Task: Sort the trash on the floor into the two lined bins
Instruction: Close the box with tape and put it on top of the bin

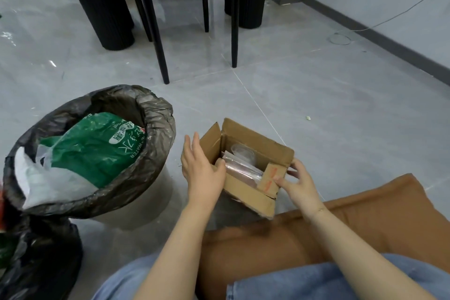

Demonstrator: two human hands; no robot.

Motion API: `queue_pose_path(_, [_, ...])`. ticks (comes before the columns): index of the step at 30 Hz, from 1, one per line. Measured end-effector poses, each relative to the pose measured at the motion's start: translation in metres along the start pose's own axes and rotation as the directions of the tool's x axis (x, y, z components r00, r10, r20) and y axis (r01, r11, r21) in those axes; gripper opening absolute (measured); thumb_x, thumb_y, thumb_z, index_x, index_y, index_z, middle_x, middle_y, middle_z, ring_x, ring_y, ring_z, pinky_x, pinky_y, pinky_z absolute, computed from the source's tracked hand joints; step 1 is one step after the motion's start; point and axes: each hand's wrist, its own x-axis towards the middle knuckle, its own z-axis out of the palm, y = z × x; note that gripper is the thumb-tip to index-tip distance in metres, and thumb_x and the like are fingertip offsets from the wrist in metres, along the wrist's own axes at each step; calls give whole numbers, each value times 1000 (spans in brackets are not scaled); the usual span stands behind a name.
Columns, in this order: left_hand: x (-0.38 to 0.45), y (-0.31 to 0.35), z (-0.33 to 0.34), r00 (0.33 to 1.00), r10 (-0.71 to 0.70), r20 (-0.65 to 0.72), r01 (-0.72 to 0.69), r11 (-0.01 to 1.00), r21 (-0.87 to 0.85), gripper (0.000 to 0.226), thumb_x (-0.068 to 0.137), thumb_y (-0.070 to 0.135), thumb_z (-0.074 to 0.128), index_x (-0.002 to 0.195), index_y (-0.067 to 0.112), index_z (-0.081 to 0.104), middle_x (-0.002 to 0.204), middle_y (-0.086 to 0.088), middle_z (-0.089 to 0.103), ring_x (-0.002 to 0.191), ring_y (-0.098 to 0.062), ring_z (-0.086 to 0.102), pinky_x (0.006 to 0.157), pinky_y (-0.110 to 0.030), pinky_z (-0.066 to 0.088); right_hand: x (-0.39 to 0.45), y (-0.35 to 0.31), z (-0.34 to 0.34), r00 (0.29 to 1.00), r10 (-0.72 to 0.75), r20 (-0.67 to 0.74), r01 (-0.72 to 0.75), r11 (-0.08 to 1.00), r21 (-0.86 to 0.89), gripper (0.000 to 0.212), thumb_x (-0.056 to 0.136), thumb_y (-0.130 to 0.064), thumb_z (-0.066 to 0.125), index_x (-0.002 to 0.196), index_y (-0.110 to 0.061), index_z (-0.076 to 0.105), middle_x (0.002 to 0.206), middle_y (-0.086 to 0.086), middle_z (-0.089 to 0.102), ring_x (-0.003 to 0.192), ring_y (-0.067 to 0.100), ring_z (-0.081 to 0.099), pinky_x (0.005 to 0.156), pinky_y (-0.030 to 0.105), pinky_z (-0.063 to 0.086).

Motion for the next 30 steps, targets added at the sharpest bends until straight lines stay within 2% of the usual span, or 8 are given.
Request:
queue_pose_path(5, [6,-10,-8,950,106,293,-113,994,7,80,88,30,62,153,24,15,151,8,36,138,-14,35,111,-39,34,3,2,-8,989,-121,90,119,993,19,50,85,8,59,120,-27,51,117,-14,58,114,16,54,86,15,47])
queue_pose_path(7, [5,-16,-10,905,140,402,-204,972,119,82,87,38,61,153,26,14,155,6,28,143,-14,25,113,-41,31,4,2,-6,980,-167,108,169,986,-6,51,84,13,55,119,-25,55,119,-12,58,116,13,53,88,12,47])
queue_pose_path(10, [6,-20,-19,801,100,590,-225,964,142,89,83,48,66,153,30,14,161,12,3,147,-6,-4,118,-34,12,3,4,-7,968,-200,153,213,974,-79,49,86,13,52,121,-21,61,124,-9,57,117,-2,49,102,30,44])
queue_pose_path(14, [9,-25,-31,639,17,769,-273,939,207,109,74,35,80,154,28,6,157,15,-18,143,-6,-23,118,-33,1,1,4,-8,938,-208,277,275,934,-229,59,89,12,43,124,-33,57,136,-6,43,129,9,39,109,29,34])
queue_pose_path(17, [13,-24,-25,771,128,623,-293,941,170,77,75,17,78,144,18,42,157,8,18,147,-16,15,116,-27,16,-1,7,-13,916,-187,355,313,887,-340,49,85,-22,46,127,-45,50,144,-9,34,136,8,28,115,28,23])
queue_pose_path(20, [15,-23,-24,876,192,442,-235,971,46,44,69,20,83,111,18,68,127,11,56,115,-10,56,97,-24,41,-2,8,-19,902,-125,414,288,888,-359,58,74,-44,42,133,-48,44,150,-12,25,140,5,20,117,30,17])
queue_pose_path(26, [28,-24,-16,971,147,188,-132,987,-91,49,69,44,81,111,34,56,114,15,45,101,-6,56,88,-27,46,-4,6,-28,834,-64,547,279,906,-318,86,59,-12,41,140,-40,38,151,-9,20,142,1,17,119,26,17])
queue_pose_path(30, [42,-25,5,968,35,247,19,977,-213,77,75,32,80,140,29,38,129,3,34,111,-13,46,97,-23,39,-8,5,-27,815,-39,579,281,900,-335,85,66,-15,53,143,-45,29,153,-16,9,141,-4,13,108,6,18])
